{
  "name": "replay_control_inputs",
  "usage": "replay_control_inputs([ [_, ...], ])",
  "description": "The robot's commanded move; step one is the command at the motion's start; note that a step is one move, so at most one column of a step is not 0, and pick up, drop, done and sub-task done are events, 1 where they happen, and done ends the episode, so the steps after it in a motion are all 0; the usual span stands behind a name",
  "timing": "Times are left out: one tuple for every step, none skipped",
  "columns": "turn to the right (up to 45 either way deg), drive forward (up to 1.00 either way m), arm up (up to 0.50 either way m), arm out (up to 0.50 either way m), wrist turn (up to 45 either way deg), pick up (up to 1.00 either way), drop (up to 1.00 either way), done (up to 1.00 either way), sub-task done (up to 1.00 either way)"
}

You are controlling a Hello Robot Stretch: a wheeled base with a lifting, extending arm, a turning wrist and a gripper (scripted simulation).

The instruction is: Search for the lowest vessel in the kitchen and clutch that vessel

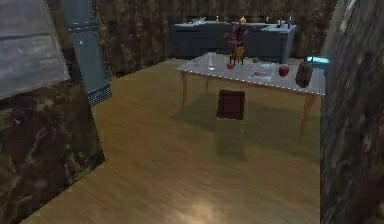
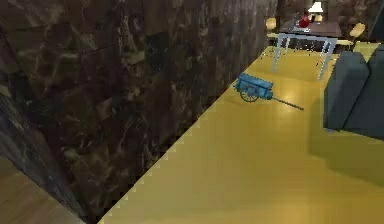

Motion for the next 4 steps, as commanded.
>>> replay_control_inputs([
  [-12.0, 0.0, 0.0, 0.0, 0.0, 0.0, 0.0, 0.0, 0.0],
  [0.0, 1.0, 0.0, 0.0, 0.0, 0.0, 0.0, 0.0, 0.0],
  [-3.0, 0.0, 0.0, 0.0, 0.0, 0.0, 0.0, 0.0, 0.0],
  [0.0, 0.65, 0.0, 0.0, 0.0, 0.0, 0.0, 0.0, 0.0],
])
